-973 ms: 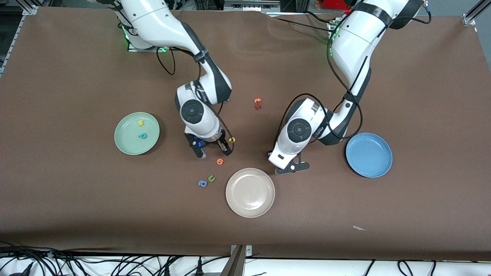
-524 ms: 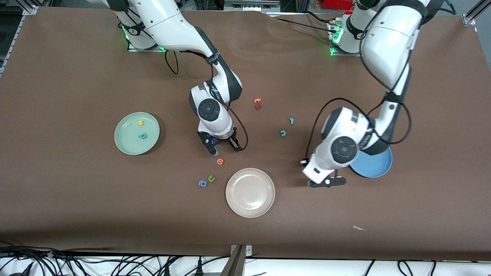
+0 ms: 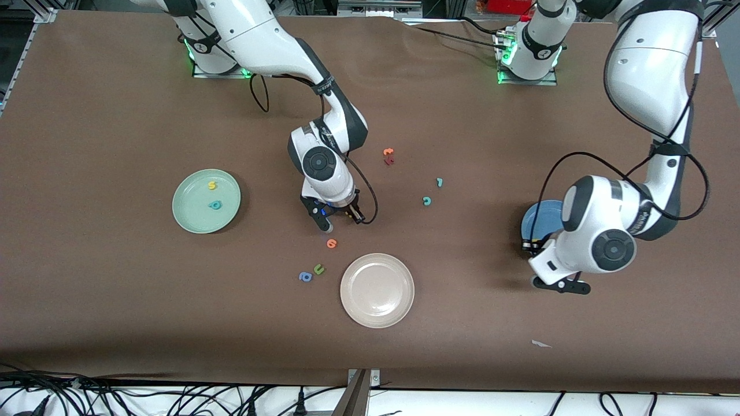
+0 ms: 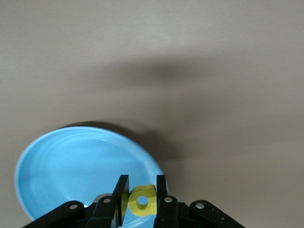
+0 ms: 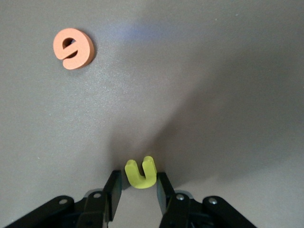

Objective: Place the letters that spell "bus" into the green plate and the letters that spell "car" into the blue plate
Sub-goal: 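Lower the yellow a onto the blue plate and open the left gripper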

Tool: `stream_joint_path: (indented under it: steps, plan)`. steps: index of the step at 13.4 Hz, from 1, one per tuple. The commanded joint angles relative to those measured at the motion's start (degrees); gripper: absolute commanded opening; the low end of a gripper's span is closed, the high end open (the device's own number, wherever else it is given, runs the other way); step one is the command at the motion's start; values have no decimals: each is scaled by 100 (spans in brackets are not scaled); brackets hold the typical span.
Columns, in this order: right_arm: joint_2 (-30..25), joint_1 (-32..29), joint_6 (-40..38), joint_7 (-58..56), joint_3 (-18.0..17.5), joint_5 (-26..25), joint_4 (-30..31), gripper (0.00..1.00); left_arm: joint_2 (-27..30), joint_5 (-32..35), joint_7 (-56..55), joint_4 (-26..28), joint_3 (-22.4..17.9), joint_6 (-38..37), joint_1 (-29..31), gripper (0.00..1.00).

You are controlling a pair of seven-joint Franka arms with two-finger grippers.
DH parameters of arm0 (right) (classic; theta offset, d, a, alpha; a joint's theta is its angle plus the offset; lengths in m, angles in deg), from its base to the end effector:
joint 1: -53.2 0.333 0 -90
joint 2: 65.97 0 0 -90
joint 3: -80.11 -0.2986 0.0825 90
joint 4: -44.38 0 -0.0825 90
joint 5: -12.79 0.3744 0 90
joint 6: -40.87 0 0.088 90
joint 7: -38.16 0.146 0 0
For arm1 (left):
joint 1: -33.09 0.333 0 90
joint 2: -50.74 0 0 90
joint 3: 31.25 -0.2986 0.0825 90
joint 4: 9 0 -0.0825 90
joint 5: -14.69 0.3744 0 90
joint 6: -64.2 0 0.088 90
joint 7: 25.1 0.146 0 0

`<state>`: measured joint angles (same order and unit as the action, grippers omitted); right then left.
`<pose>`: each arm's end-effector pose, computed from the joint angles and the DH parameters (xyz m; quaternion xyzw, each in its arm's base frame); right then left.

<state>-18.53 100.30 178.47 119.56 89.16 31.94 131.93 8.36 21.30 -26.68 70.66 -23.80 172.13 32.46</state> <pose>0.5338 0.4468 0.1317 -0.8888 0.4534 0.0351 0.0563 0.6704 -0.0701 0.2090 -0.9904 0.0690 0.1185 0.0169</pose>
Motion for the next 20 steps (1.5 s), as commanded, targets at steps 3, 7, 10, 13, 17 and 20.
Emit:
stream_joint_path:
  steps: [3,7,10,13,17,20]
  plan:
    - [72,45,-23,-37,88,-184,17,38,562,174,623,1065,98,831,449,19]
    - [46,27,-207,-72,106,-456,52,39,1126,165,712,2438,115,2132,687,19]
    - [37,18,-234,-81,106,-483,52,23,1267,165,712,3037,115,2846,801,26]
    - [-15,1,-312,-98,106,-475,43,13,1337,166,659,2994,124,2647,749,100]
    - [-542,-26,-1566,-1228,701,-466,17,13,1390,78,-224,2950,613,2513,722,100]
    - [-789,-35,-2656,-2651,1378,-457,52,12,1390,86,-1446,3125,1466,2478,722,100]
